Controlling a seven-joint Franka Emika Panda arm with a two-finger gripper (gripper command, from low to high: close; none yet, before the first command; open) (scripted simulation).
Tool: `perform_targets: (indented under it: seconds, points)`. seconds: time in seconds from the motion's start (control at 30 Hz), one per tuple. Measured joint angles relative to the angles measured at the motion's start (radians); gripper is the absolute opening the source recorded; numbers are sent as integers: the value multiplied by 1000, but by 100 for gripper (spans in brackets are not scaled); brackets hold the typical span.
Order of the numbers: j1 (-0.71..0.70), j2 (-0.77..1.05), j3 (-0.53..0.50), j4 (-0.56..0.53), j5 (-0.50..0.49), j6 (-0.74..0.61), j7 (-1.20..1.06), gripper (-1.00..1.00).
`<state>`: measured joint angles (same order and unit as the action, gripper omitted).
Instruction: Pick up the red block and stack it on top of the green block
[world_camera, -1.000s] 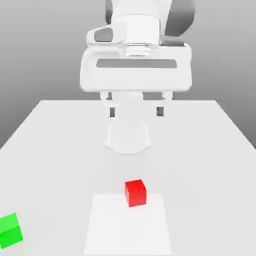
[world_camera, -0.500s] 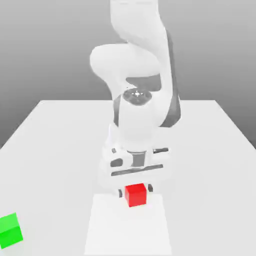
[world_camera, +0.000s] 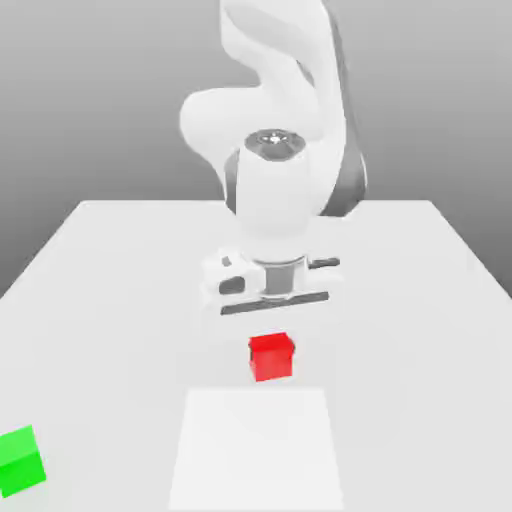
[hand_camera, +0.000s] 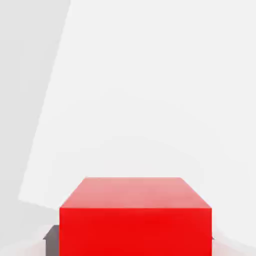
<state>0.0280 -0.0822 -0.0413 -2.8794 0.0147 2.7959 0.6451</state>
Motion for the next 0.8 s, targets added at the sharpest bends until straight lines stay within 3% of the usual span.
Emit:
perform_targets:
  seconds: [0.5,0.63,0.67,0.8]
  points:
    - [-301,300,-226,540,98,-250,382,-100]
    - [-342,430,-212,585,163,-169,367,-100]
    - [-350,460,-203,588,179,-144,358,100]
    - [-350,460,-203,588,179,-144,358,100]
